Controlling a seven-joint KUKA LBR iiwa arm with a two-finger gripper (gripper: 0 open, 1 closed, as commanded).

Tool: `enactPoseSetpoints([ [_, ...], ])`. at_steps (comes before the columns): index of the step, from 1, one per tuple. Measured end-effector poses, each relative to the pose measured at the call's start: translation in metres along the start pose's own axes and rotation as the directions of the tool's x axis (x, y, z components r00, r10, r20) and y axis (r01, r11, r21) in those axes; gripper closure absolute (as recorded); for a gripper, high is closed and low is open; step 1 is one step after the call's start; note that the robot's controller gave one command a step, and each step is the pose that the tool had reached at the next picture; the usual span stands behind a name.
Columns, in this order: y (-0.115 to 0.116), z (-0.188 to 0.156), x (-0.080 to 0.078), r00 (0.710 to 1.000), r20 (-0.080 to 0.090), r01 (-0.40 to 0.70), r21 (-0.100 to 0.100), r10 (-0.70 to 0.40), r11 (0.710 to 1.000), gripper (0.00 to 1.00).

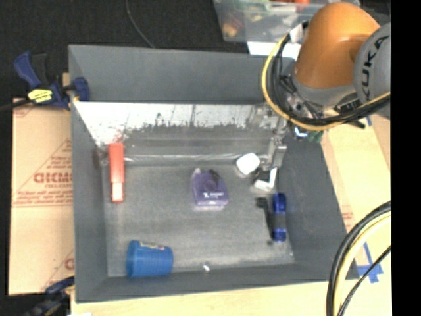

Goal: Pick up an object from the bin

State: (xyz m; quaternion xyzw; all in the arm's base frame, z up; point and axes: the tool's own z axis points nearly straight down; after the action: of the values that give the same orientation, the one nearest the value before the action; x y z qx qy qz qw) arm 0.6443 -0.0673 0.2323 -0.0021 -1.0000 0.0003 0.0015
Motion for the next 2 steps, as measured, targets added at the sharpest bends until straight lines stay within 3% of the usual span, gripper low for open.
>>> enactPoseSetpoints([
  [1, 0.000, -0.006, -0.001, 1.000, 0.008, 0.002, 0.001, -0.002, 1.000, 0.00],
  [2, 0.067, 0.139, 0.023, 0.994, 0.012, 0.105, 0.003, -0.105, 0.994, 0.00],
])
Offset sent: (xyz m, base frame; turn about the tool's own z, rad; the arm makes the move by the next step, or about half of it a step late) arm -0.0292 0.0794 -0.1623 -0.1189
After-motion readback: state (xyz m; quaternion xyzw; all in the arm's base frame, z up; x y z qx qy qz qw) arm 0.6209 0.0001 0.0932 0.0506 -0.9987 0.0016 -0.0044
